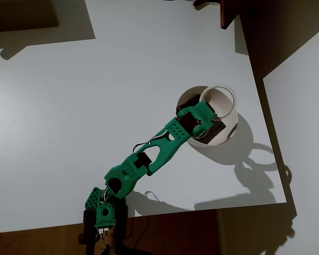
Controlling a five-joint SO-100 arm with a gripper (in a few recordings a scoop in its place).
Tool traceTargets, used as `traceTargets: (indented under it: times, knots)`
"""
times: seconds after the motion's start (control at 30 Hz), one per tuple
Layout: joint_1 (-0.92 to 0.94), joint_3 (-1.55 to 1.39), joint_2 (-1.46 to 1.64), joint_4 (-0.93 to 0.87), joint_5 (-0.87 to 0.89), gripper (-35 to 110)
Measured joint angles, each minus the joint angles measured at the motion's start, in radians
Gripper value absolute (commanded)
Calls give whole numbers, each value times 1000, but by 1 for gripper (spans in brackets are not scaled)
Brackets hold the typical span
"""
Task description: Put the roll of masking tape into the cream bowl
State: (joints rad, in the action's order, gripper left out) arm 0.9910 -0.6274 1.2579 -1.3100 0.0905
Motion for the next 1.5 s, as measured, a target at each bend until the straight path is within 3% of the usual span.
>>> traceTargets:
  times: [0.47,0.6,0.77,0.93,1.1,1.3,1.5]
  knots:
    - [-11,118,-360,49,-37,-8]
    - [-5,140,-370,46,-12,15]
    - [-3,161,-370,46,41,22]
    - [-3,166,-367,38,101,14]
    - [-12,166,-288,-17,149,-8]
    - [-114,166,-89,-155,173,-8]
    - [-336,167,175,-368,126,-8]
